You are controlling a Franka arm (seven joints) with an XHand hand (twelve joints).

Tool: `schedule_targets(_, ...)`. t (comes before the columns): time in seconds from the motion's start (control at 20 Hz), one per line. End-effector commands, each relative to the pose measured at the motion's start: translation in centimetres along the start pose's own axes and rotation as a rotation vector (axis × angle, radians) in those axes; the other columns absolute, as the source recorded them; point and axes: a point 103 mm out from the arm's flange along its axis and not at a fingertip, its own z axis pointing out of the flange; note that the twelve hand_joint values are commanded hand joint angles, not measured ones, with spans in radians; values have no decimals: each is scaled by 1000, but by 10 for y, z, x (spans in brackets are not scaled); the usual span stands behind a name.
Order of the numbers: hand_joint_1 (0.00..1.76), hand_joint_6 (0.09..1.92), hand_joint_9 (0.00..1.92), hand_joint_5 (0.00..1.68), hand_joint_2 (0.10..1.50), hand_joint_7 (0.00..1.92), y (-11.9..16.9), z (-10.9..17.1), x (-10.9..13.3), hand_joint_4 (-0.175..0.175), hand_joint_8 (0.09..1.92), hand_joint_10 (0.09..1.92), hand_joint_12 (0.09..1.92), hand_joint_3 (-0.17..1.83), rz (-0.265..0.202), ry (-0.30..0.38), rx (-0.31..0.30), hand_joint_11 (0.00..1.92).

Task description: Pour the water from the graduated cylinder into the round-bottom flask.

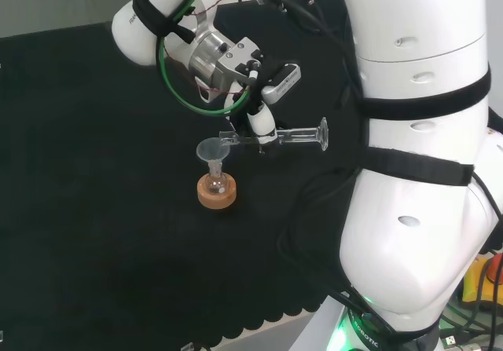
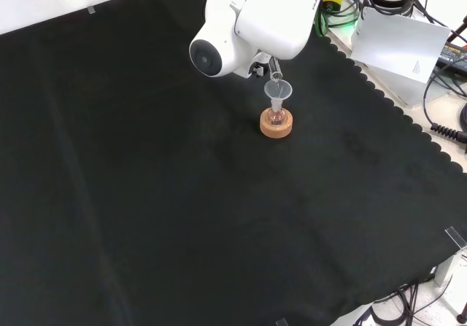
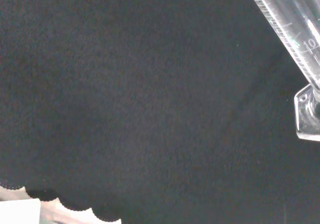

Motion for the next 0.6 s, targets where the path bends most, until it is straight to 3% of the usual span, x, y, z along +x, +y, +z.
schedule_targets(0.05,1237,1216,1389,840,1181,872,0,-2,1,-175,1205,186,746,0,7,-2,17,1204)
schedule_targets(0.6,1237,1217,1390,840,1182,871,2,-2,3,-175,1206,184,745,0,14,-10,50,1205)
